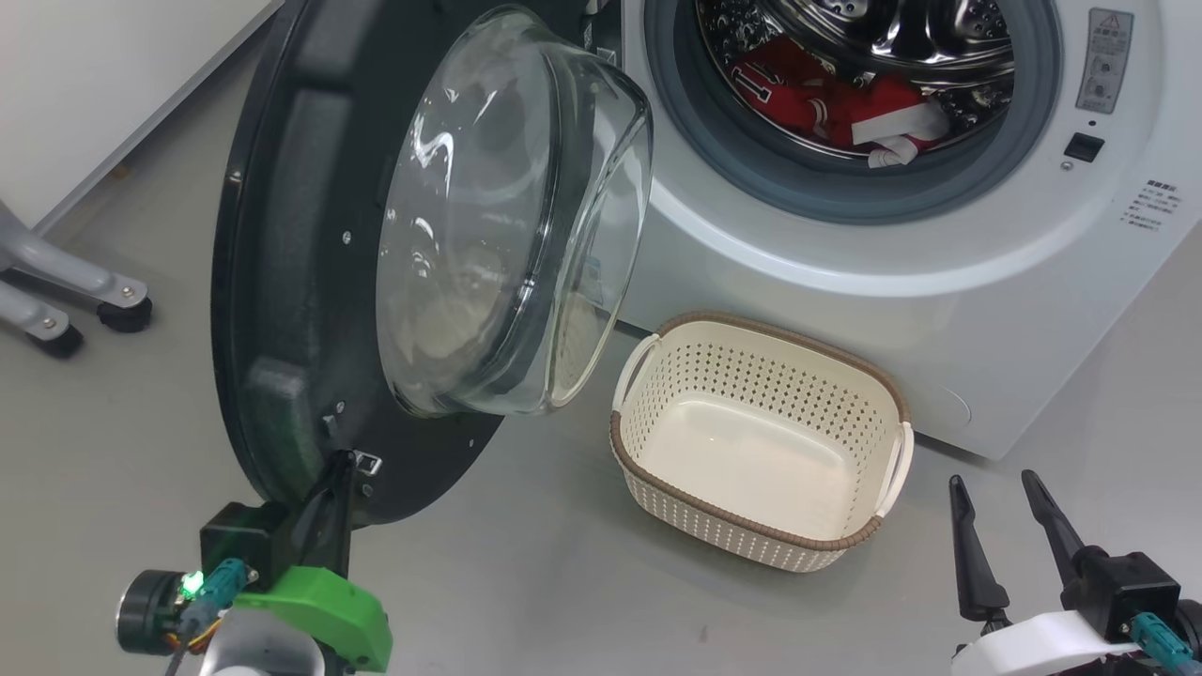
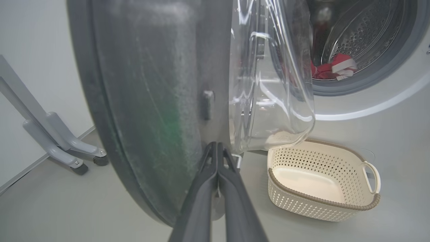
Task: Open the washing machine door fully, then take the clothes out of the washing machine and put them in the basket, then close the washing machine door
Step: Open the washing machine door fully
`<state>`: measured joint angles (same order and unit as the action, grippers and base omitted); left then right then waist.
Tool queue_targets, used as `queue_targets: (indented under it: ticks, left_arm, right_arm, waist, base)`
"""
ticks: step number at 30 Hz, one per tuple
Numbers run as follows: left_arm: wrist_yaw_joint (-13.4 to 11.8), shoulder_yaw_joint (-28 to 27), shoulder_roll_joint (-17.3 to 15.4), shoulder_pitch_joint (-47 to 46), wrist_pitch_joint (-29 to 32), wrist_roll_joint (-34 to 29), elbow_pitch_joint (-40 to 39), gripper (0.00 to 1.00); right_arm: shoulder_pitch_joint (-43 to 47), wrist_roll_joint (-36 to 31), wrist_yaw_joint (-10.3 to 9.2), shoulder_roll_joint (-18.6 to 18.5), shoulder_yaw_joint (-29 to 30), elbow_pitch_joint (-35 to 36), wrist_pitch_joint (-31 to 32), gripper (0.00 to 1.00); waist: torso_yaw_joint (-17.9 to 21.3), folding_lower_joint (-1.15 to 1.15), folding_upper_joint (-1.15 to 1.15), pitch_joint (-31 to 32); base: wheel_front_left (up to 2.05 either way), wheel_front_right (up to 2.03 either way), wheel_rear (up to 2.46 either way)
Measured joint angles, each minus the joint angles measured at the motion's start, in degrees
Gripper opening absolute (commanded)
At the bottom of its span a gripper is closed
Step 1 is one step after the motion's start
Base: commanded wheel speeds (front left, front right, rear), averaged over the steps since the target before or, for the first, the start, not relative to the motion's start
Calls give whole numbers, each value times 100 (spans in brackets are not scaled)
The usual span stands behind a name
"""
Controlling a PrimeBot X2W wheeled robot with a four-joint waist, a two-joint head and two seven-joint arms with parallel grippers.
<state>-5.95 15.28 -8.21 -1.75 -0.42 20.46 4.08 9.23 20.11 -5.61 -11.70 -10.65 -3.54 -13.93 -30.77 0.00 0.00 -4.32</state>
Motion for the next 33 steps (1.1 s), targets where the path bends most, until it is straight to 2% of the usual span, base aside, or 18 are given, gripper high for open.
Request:
queue_targets:
  ticks: [8, 18, 33]
  left_arm:
    - [-31, -548, -73, -88, -165, 147, 232, 0]
    - [-35, -935, -69, -303, -323, 252, 552, 0]
    - [-41, -1513, -90, -698, -530, 308, 1172, 0]
  right_arm:
    - [-2, 0, 0, 18, -62, 5, 1, 100]
    - [-4, 0, 0, -31, -12, 26, 8, 100]
    - [-29, 0, -1, -86, 47, 75, 52, 100]
  waist:
    - [179, 0, 0, -33]
    - [367, 0, 0, -133]
    - [428, 0, 0, -239]
  base:
    - [0, 0, 0]
    - [0, 0, 0]
    - [0, 0, 0]
